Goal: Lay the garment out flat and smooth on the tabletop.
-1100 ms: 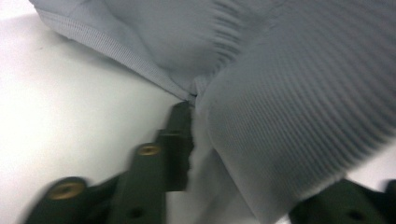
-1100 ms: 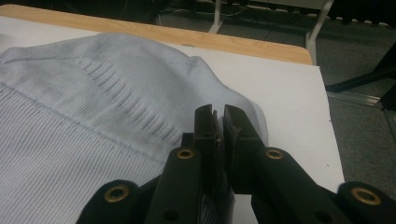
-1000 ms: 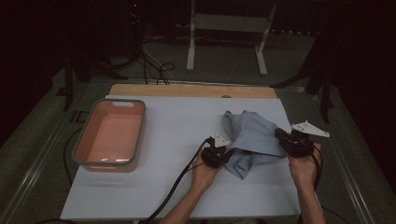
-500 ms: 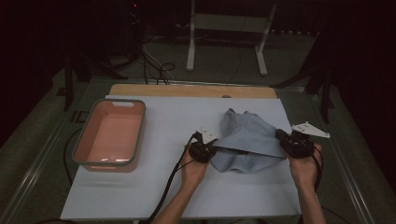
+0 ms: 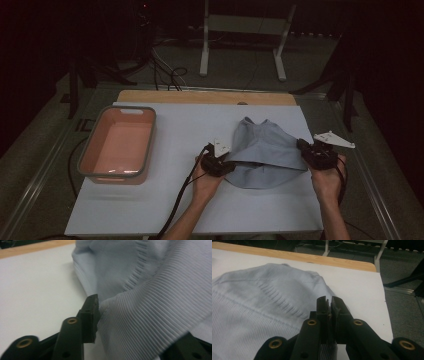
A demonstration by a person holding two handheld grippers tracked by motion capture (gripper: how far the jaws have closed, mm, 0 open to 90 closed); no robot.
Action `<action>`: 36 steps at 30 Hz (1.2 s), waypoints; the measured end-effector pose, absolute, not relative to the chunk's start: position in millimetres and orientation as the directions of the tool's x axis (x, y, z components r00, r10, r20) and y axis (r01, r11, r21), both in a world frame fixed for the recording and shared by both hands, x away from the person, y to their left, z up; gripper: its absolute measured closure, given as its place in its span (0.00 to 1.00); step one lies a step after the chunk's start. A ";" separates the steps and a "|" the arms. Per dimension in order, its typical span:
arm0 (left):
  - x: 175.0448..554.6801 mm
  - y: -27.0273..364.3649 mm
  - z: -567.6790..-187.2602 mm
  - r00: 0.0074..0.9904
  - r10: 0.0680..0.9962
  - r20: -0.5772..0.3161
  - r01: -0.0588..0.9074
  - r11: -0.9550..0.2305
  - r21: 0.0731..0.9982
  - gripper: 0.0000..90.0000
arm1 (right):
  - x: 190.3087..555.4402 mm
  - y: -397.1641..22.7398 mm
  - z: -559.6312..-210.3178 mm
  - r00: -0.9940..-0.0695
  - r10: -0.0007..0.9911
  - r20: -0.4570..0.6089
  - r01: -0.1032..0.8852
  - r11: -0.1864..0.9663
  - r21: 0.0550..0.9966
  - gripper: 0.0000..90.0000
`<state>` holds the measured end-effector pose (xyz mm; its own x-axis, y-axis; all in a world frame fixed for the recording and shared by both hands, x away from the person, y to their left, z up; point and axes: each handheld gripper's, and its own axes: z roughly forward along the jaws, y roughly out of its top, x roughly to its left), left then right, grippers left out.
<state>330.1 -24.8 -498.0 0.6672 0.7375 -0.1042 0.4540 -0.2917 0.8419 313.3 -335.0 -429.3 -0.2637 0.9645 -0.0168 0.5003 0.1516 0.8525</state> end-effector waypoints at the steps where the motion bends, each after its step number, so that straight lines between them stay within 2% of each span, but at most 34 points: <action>1: 330.8 -25.7 -499.6 0.670 0.734 -0.109 0.461 -0.297 0.836 0.59 | 313.3 -335.3 -429.2 -0.262 0.965 -0.016 0.499 0.150 0.854 0.94; 8: 332.6 -31.4 -508.5 0.678 0.726 -0.112 0.492 -0.335 0.804 0.56 | 311.9 -339.7 -426.7 -0.248 0.969 -0.010 0.496 0.136 0.858 0.95; 13: 333.3 -36.1 -516.8 0.663 0.742 -0.101 0.521 -0.360 0.774 0.57 | 308.1 -349.0 -421.7 -0.227 0.974 0.004 0.485 0.110 0.868 0.95; 14: 333.8 -36.2 -517.8 0.666 0.740 -0.100 0.525 -0.369 0.767 0.59 | 307.2 -350.4 -420.7 -0.223 0.975 0.009 0.483 0.102 0.870 0.95; 18: 331.1 -35.0 -514.9 0.667 0.741 -0.073 0.509 -0.383 0.771 0.86 | 305.4 -354.9 -419.4 -0.224 0.975 0.007 0.487 0.106 0.867 0.95; 21: 329.9 -26.6 -505.0 0.648 0.759 -0.069 0.497 -0.351 0.794 0.93 | 305.5 -353.8 -420.6 -0.230 0.973 0.010 0.496 0.109 0.861 0.95; 25: 328.1 -12.3 -493.1 0.618 0.782 -0.077 0.487 -0.305 0.819 0.94 | 305.3 -350.6 -420.6 -0.240 0.971 -0.005 0.489 0.125 0.863 0.87; 32: 323.6 2.6 -489.5 0.603 0.795 -0.066 0.480 -0.295 0.826 0.94 | 308.3 -343.1 -423.8 -0.272 0.962 -0.013 0.500 0.153 0.853 0.61; 36: 322.6 10.9 -488.5 0.596 0.800 -0.066 0.482 -0.291 0.827 0.94 | 310.6 -337.4 -427.2 -0.297 0.955 -0.014 0.520 0.174 0.836 0.51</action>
<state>322.6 10.9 -488.5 0.5965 0.7999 -0.0661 0.4816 -0.2908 0.8267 310.6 -337.4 -427.2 -0.2975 0.9546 -0.0136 0.5197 0.1738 0.8365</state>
